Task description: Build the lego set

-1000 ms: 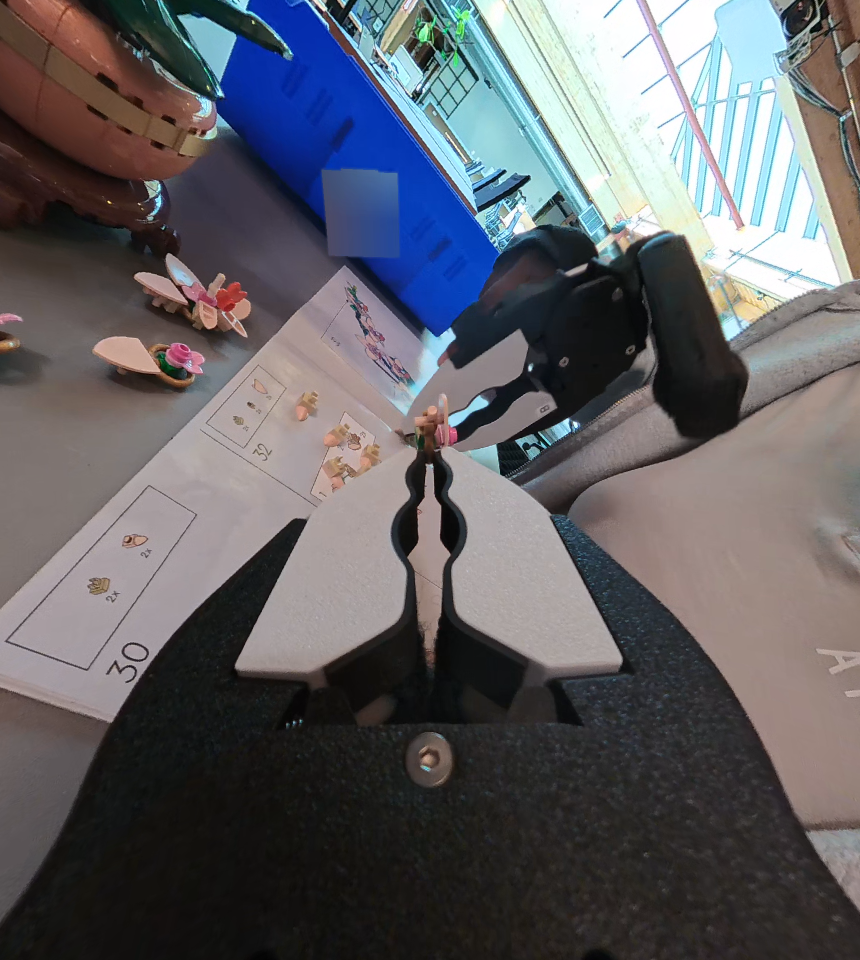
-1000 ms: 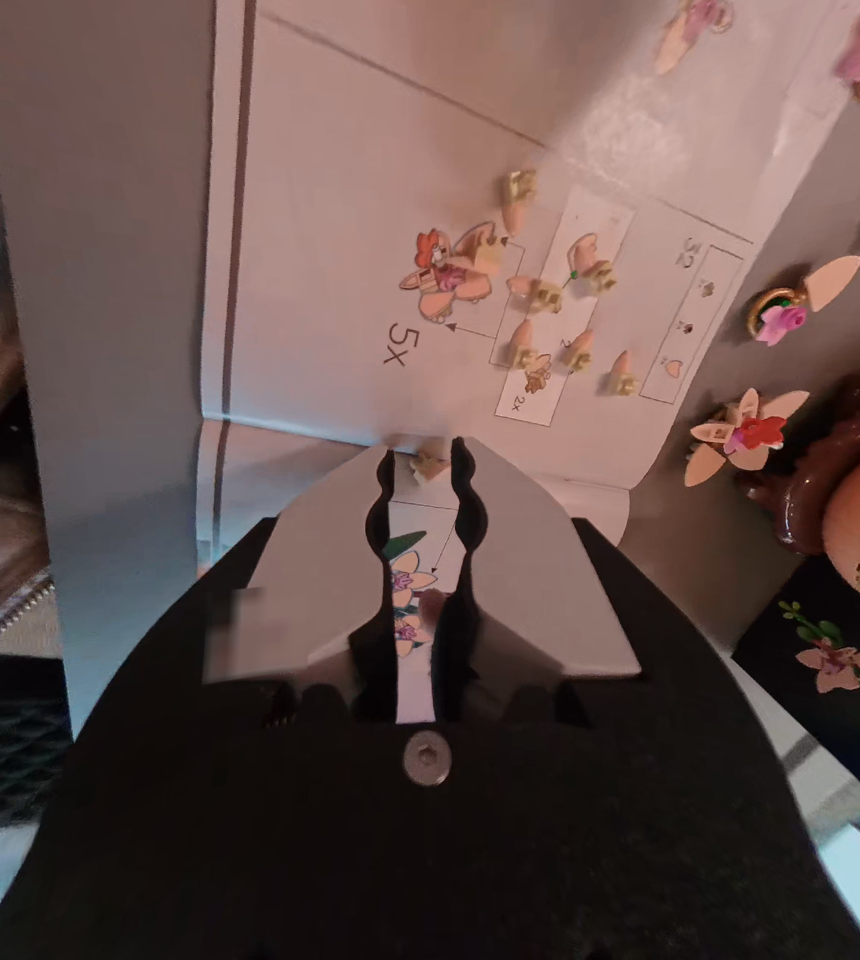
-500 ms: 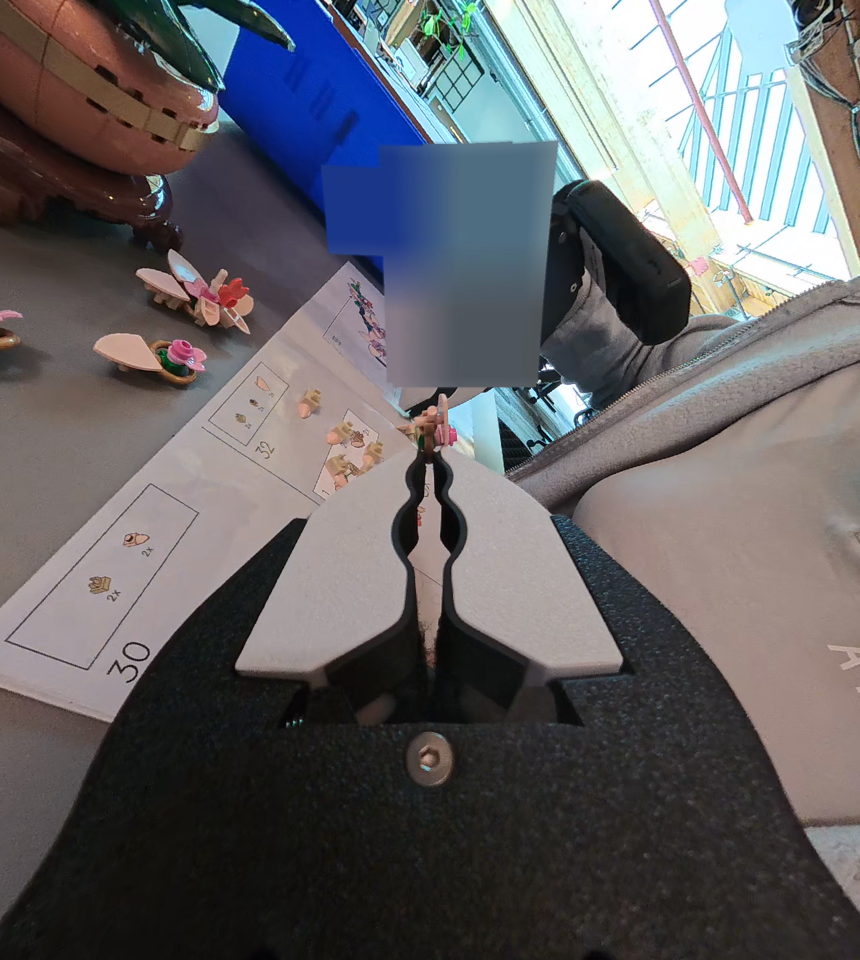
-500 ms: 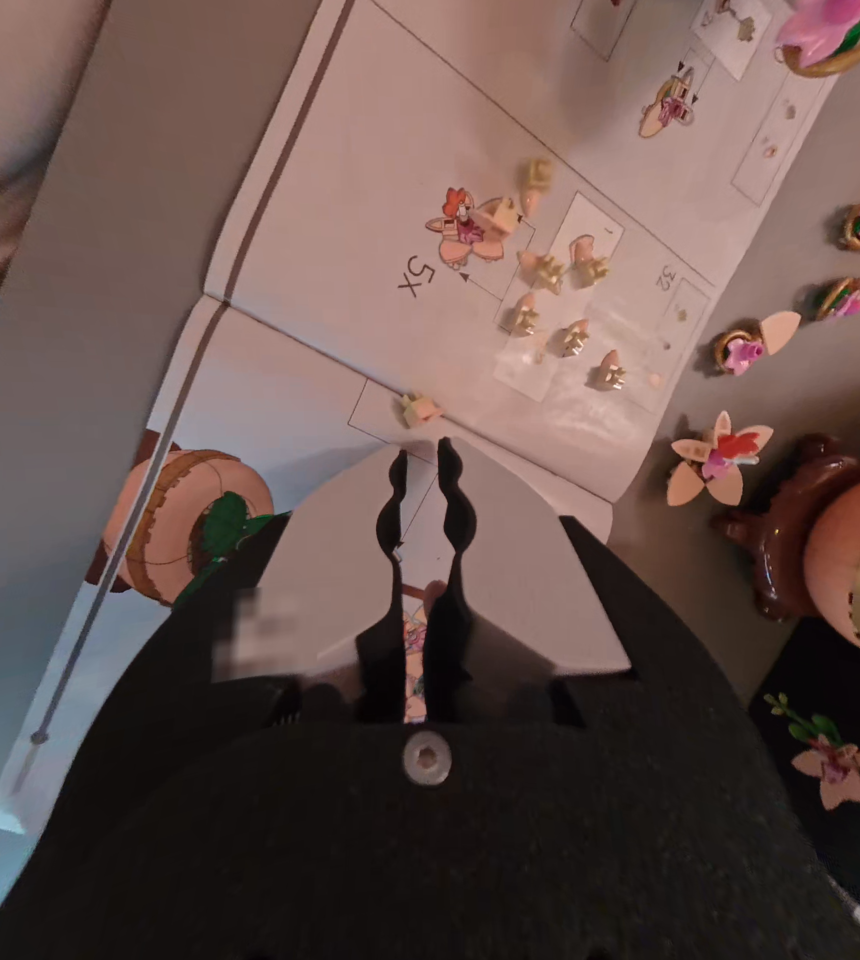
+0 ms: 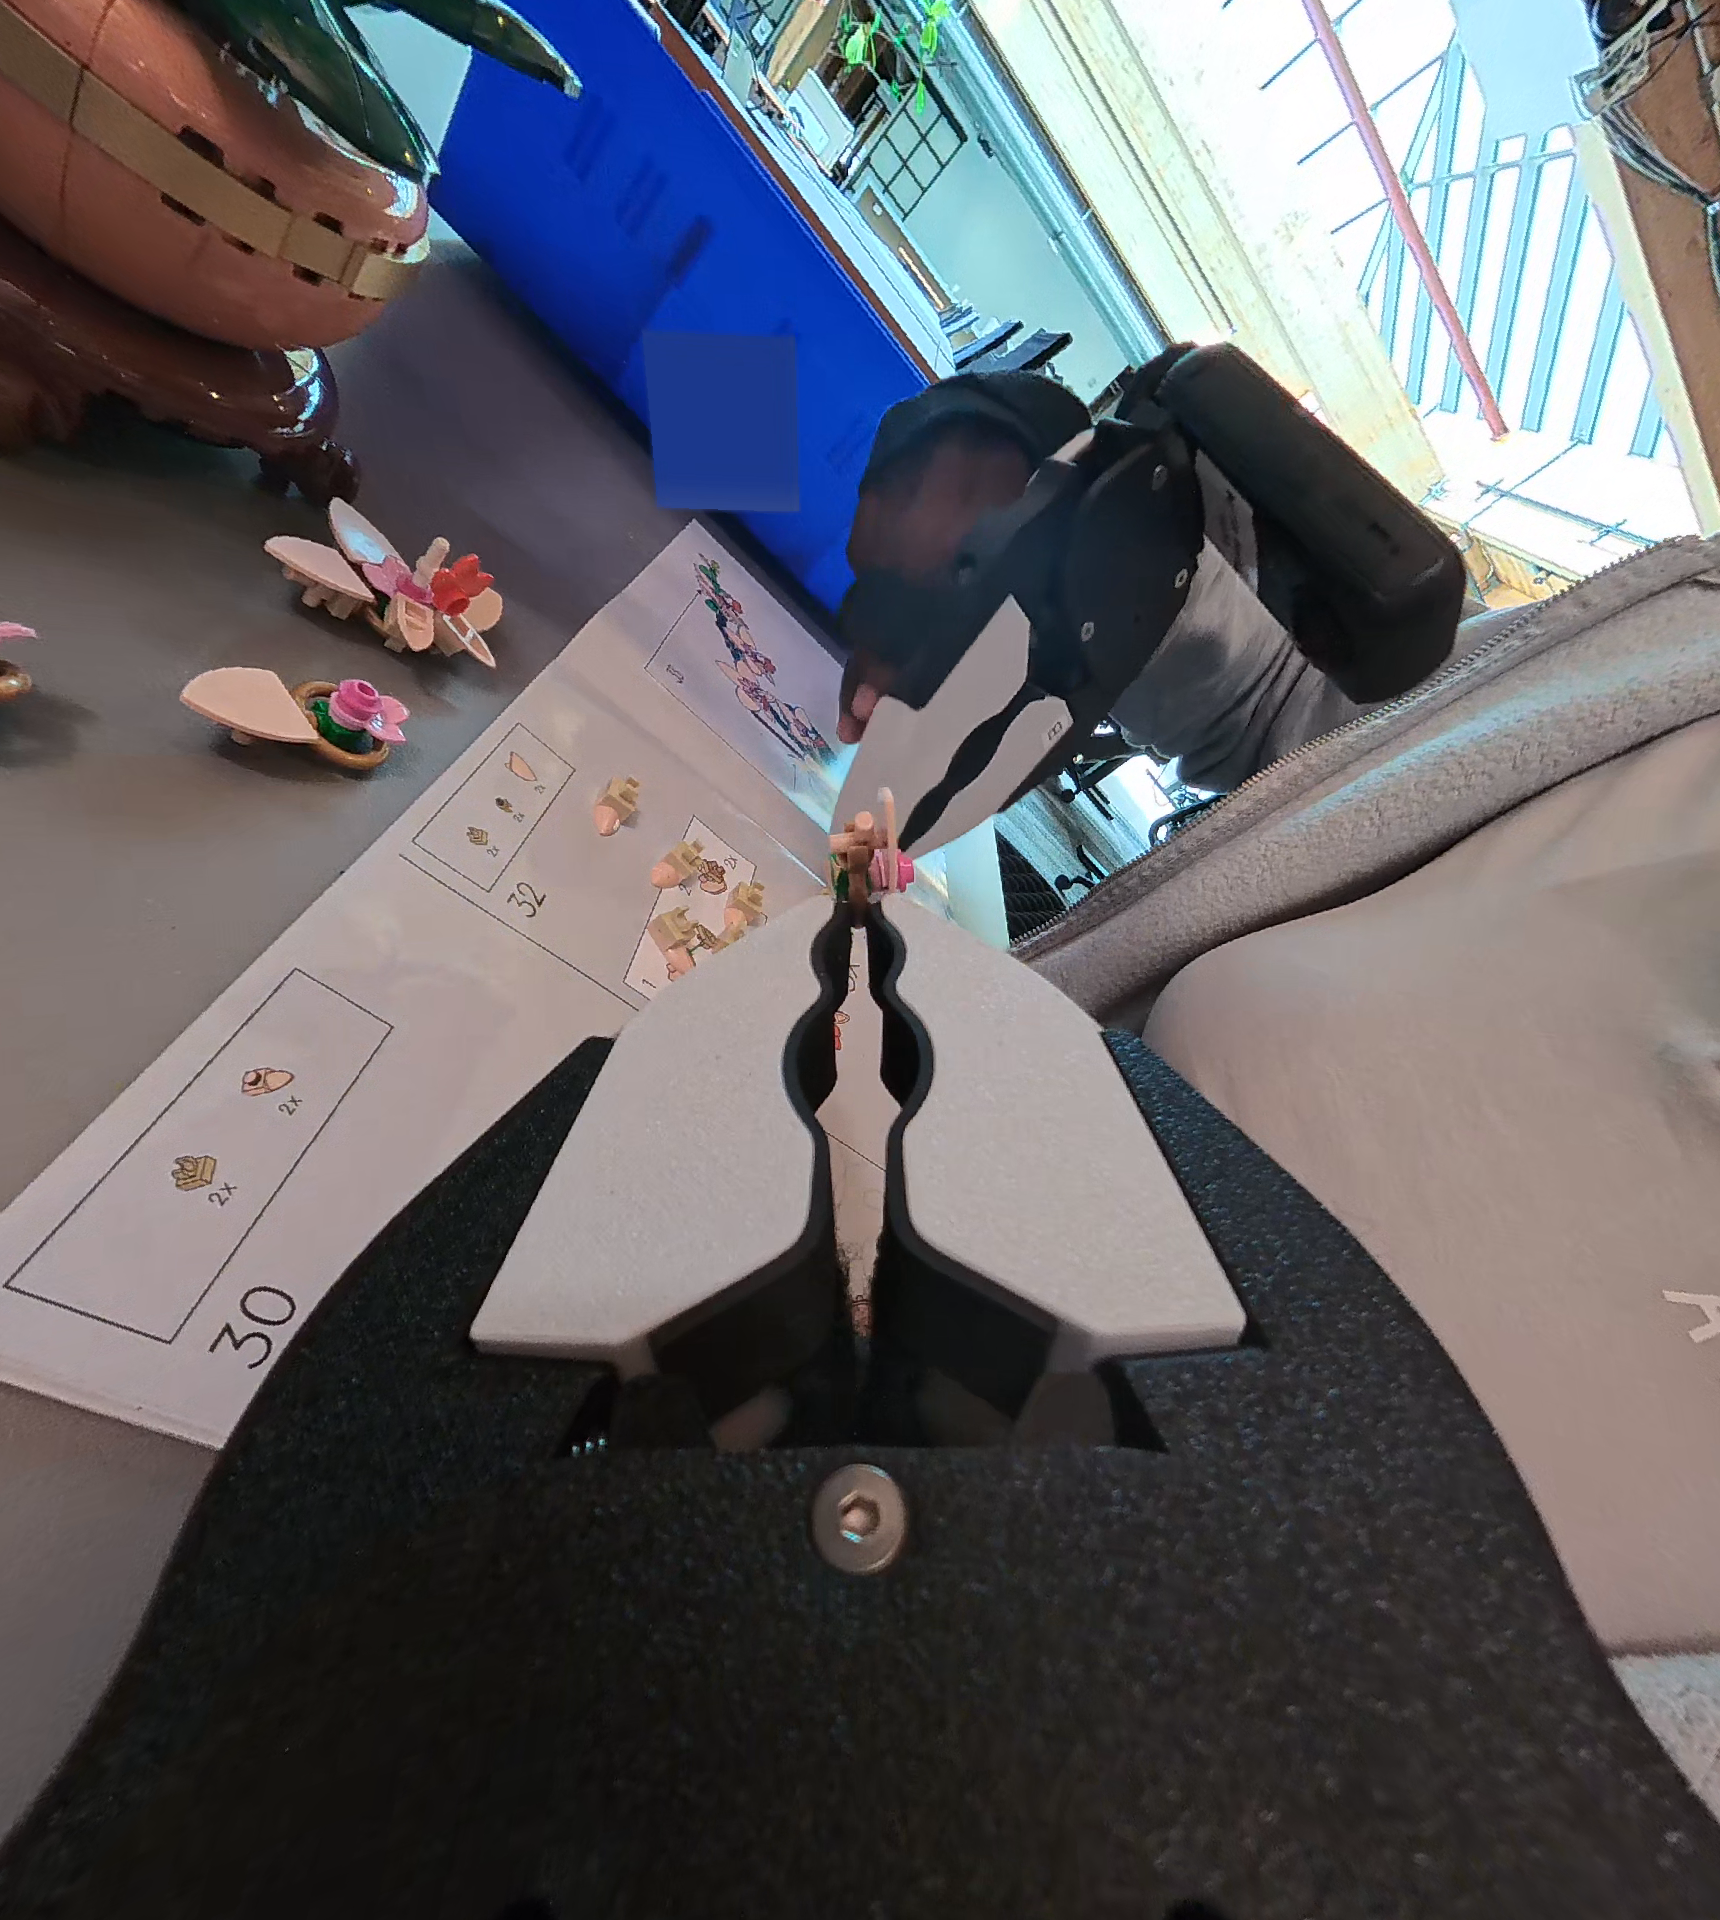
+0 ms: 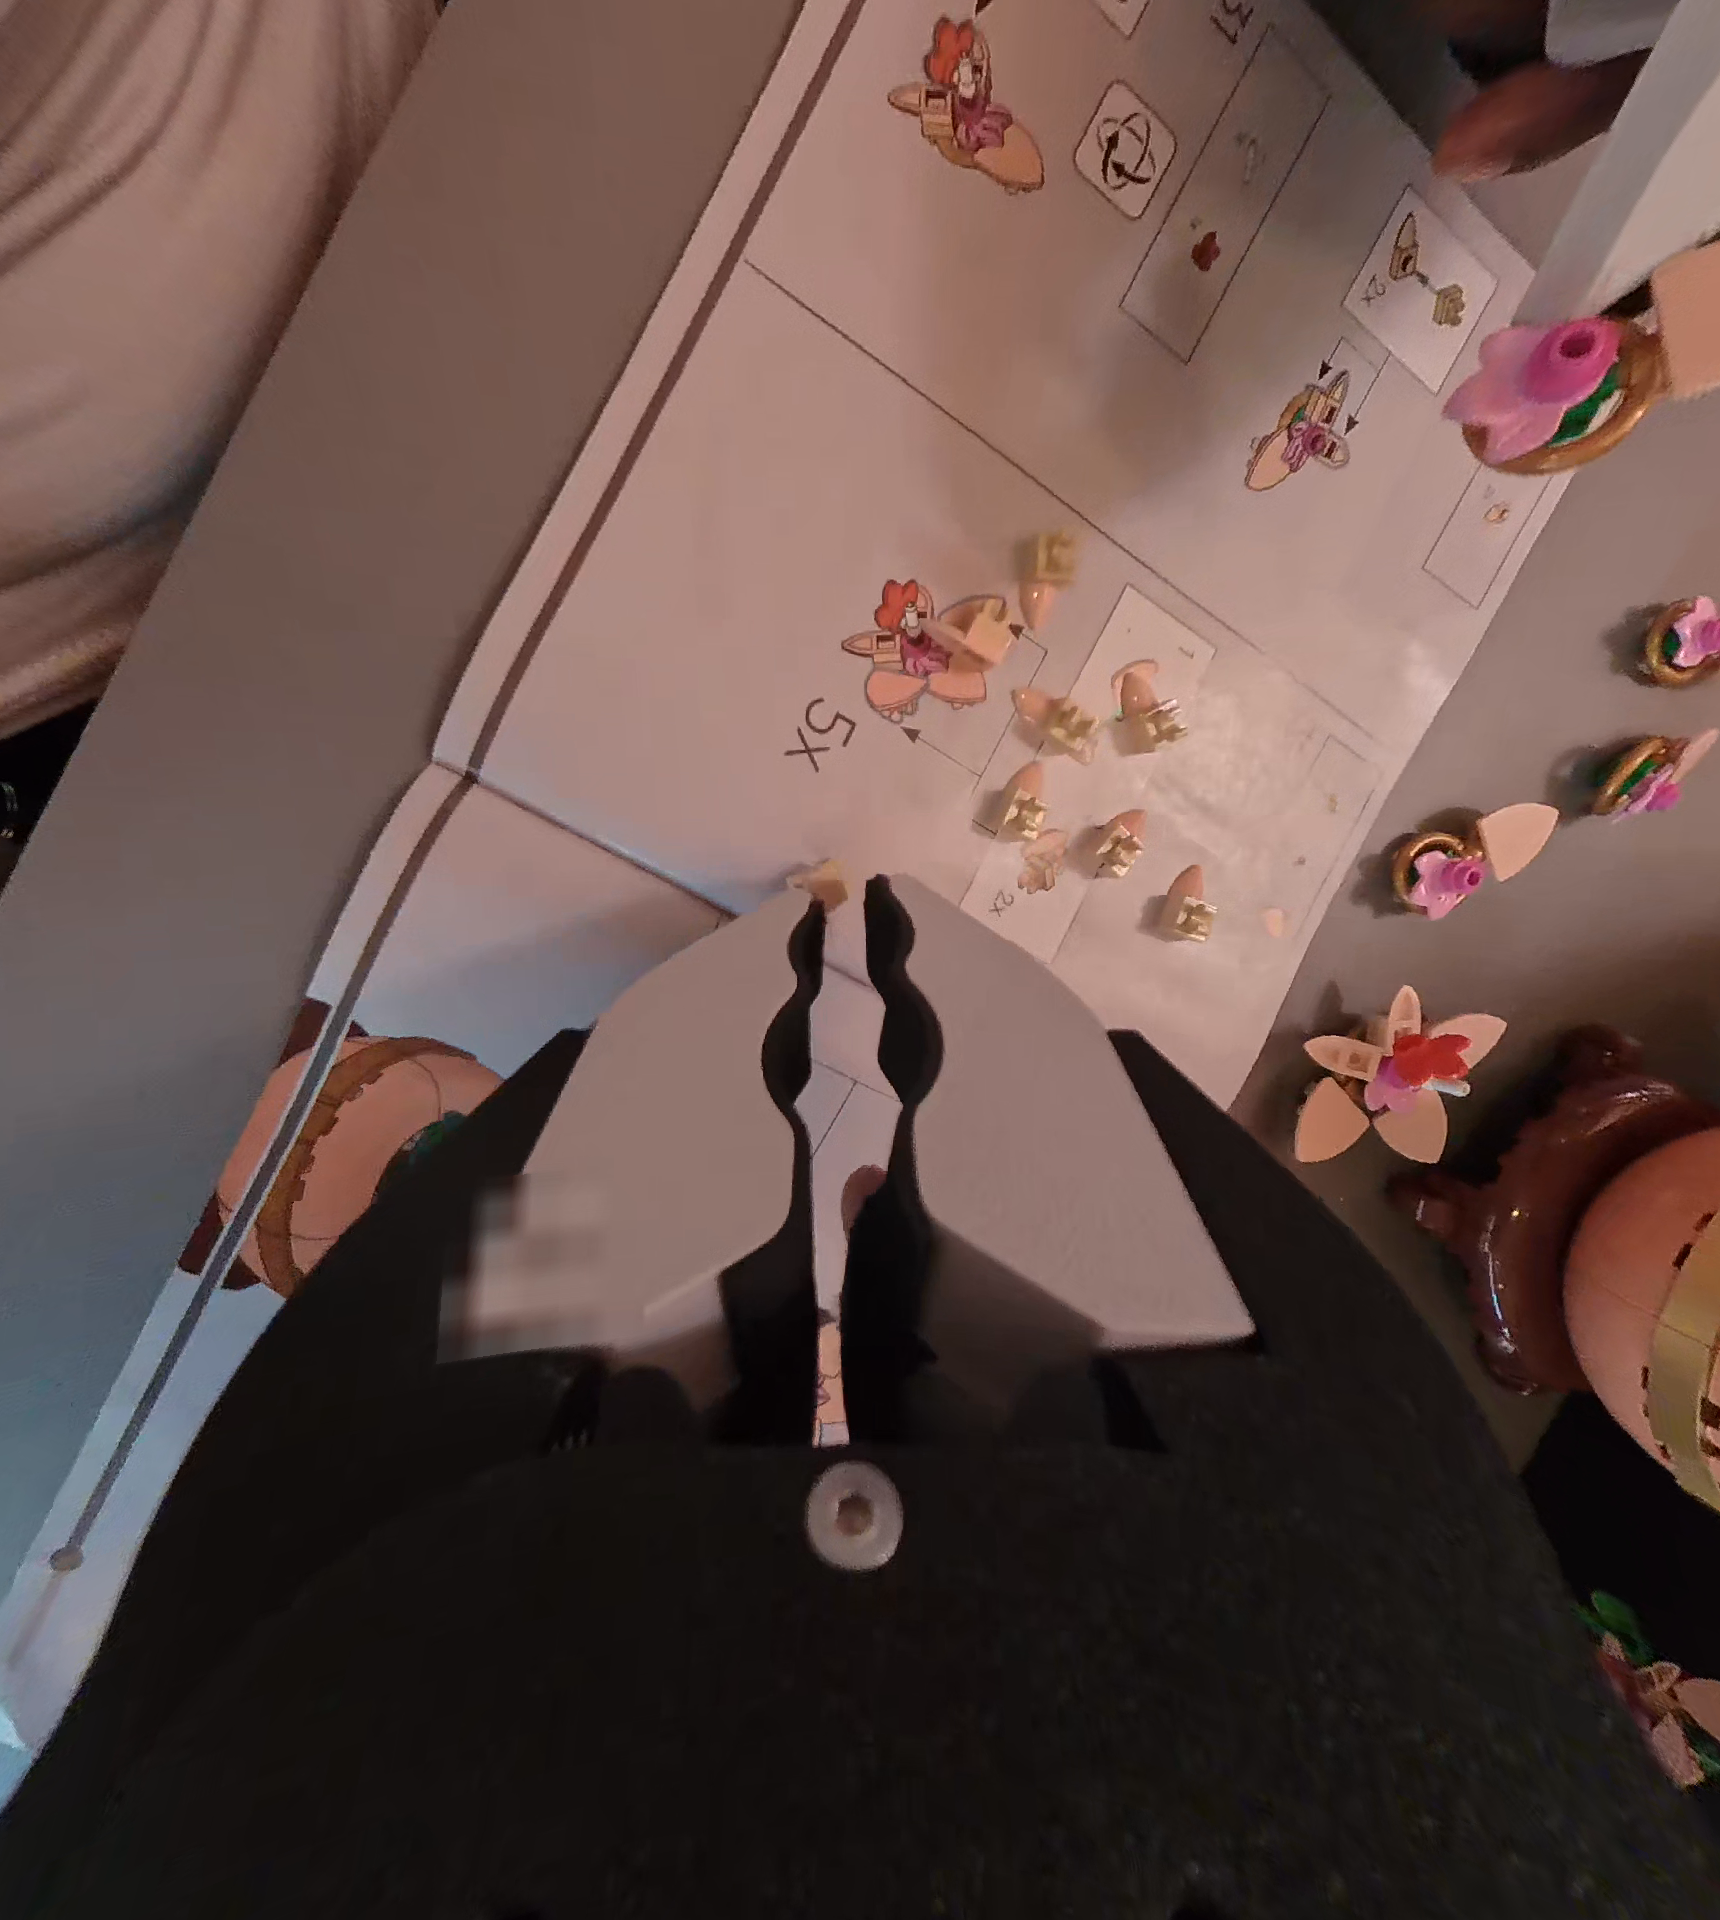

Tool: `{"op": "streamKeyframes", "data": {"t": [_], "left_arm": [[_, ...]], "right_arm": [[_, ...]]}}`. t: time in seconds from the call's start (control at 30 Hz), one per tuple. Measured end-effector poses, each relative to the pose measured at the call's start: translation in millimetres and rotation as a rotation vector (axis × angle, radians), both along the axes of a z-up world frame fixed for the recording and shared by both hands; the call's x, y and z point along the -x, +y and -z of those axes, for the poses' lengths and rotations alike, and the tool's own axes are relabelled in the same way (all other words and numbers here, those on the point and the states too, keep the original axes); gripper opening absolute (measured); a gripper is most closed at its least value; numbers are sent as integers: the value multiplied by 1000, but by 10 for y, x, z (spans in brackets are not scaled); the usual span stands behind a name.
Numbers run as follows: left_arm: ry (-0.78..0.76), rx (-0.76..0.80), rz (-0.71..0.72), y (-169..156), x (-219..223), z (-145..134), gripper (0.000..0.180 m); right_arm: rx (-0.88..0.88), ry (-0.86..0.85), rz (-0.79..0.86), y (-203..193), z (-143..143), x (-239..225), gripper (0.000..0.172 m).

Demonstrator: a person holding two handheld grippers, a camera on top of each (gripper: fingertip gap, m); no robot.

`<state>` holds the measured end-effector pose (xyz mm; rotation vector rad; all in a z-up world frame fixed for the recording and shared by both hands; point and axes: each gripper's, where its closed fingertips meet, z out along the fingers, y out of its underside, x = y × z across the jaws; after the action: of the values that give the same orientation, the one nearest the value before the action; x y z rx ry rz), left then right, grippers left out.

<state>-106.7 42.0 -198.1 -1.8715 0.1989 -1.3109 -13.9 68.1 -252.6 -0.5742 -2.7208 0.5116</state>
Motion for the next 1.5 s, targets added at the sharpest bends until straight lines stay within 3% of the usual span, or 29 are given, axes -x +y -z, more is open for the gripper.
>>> {"op": "streamKeyframes", "data": {"t": [0.53, 0.83, 1.07, 1.2, 1.37, 1.5], "left_arm": [[6, 9, 2, 4, -6, 21, 3], [3, 9, 3, 3, -4, 18, 3], [1, 7, 4, 1, -4, 13, 3], [0, 8, 3, 3, -3, 13, 3], [-2, 8, 4, 3, -2, 10, 3], [-6, 4, 6, -1, -5, -1, 3]], "right_arm": [[55, 181, 39, -34, 29, -16, 3], [105, 129, 136, 107, 68, 76, 9], [162, 115, 227, 115, 75, 63, 2], [318, -51, 364, 99, -3, -16, 1], [590, -515, 664, -6, -116, -237, 2], [636, -656, 818, 22, 11, -293, 1]]}}
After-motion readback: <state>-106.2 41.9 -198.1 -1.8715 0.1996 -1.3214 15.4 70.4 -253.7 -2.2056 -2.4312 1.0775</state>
